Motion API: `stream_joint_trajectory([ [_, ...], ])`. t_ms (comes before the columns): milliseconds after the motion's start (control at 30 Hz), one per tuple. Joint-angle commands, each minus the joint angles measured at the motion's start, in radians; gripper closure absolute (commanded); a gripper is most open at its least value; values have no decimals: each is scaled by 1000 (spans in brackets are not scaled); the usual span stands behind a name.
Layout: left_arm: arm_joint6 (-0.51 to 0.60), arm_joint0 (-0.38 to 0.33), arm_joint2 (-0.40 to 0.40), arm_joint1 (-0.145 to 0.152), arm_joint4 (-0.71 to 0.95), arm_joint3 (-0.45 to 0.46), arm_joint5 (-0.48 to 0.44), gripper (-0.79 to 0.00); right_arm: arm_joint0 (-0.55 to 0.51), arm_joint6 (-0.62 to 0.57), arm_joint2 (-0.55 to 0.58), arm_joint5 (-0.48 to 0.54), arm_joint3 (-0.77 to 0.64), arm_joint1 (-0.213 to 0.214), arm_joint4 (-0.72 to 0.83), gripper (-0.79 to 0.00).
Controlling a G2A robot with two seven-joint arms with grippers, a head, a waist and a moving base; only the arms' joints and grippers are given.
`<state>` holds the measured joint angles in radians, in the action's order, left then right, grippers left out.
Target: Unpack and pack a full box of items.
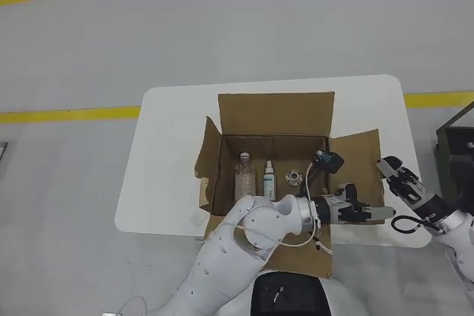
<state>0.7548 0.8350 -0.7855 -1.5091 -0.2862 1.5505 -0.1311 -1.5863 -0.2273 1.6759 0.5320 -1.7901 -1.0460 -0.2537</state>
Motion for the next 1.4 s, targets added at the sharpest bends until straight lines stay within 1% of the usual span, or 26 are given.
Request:
stream_joint_trajectory([
  [0,-8,3,-14,3,-12,4,2,-785,2,2,-3,-1,4,-1,-1,0],
  [167,-24,11,-69,18,-82,42,17,-785,8,13,-13,-6,14,-5,0,0],
  [233,-16,9,-98,30,-184,69,31,-785,10,30,-13,-4,14,-7,4,0],
  [300,12,7,-126,47,-342,95,51,-785,11,35,-11,-5,9,-8,0,0],
  [400,60,37,-170,69,-499,145,86,-785,13,36,-4,-3,1,-8,-10,0],
  [467,111,52,-194,83,-614,174,99,-785,12,39,-2,-5,-4,-9,-15,0],
  [533,175,58,-200,96,-753,195,107,-785,10,41,0,-7,-8,-10,-17,0],
  [667,271,77,-191,108,-943,233,144,-785,8,43,-2,-9,-17,-12,-24,0],
  [700,282,80,-187,108,-961,235,148,-785,8,45,-2,-8,-19,-12,-27,0],
  [1100,282,80,-187,108,-961,235,148,-785,-6,61,4,-7,-36,-18,-50,0],
  [1167,278,89,-188,110,-991,215,151,-785,-7,63,5,-6,-38,-18,-50,0],
  [1200,284,88,-186,112,-1036,205,160,-785,-8,63,6,-5,-40,-19,-51,0],
  [1267,309,85,-184,110,-1070,193,194,-785,-9,62,8,-5,-43,-19,-52,0],
  [1367,384,59,-181,106,-1123,155,233,-785,-9,61,11,-5,-49,-20,-54,0],
])
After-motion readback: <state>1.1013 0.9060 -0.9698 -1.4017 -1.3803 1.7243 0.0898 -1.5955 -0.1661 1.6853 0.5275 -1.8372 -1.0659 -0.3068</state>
